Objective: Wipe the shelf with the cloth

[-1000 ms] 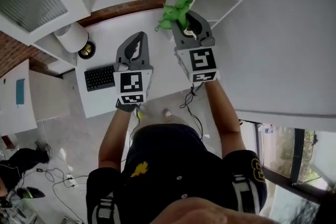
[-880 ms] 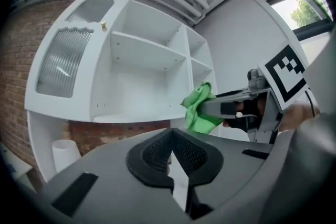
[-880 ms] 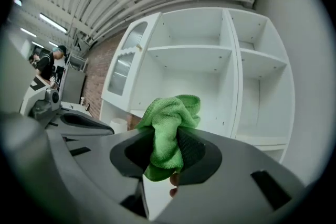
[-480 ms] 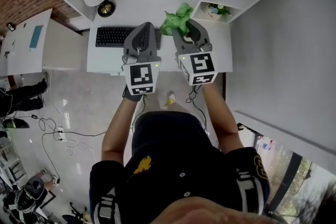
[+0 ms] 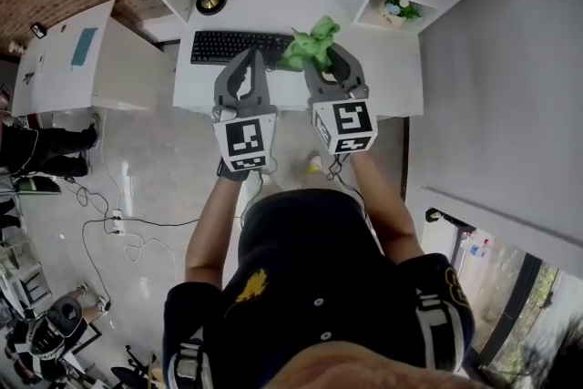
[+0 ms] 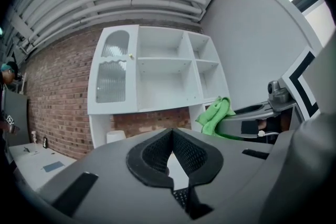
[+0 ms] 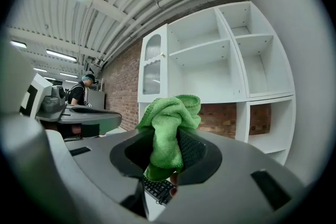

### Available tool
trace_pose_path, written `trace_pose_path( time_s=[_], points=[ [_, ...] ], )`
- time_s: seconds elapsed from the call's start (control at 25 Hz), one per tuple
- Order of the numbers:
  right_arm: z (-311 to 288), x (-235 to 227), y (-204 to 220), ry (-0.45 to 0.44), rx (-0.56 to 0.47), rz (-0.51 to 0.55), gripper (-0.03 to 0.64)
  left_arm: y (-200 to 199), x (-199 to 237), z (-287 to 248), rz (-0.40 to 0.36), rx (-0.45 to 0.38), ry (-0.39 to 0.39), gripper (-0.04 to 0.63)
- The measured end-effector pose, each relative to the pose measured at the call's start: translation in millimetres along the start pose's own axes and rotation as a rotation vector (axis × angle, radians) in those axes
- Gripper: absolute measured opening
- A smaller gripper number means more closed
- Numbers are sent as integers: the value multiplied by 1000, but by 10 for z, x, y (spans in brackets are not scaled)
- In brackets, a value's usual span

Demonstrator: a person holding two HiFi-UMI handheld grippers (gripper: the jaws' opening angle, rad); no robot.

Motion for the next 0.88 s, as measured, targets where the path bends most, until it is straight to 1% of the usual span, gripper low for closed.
trace_pose_path(
  time_s=[0.08, 0.16, 0.32, 0.4, 0.52, 0.72, 0.88],
  points=[
    [0, 249, -15, 20, -9, 24, 94, 63, 147, 123, 4, -9, 24, 9],
    [40, 516, 34, 33, 4, 45, 94, 155, 257, 291, 10, -11, 41, 9],
    [114, 958, 58, 44, 2, 65, 94, 202, 438, 599, -4, -35, 63, 9],
    [212, 1155, 73, 54, -6, 73, 94, 277, 498, 749, 0, -33, 79, 9],
    [341, 1425, 129, 45, -5, 92, 94, 398, 587, 924, 16, -21, 94, 9],
    [499, 1585, 188, 63, -7, 64, 94, 450, 570, 1153, 28, -22, 114, 9],
    [532, 1691, 110, 68, -26, 79, 94, 394, 627, 1266, 20, -31, 108, 9]
  ],
)
Point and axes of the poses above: the fingertips, and each gripper's own axes: z backward along the fingers, x to its left, y out of its underside, the point moved 5 cm from there along z, backward along the fingers
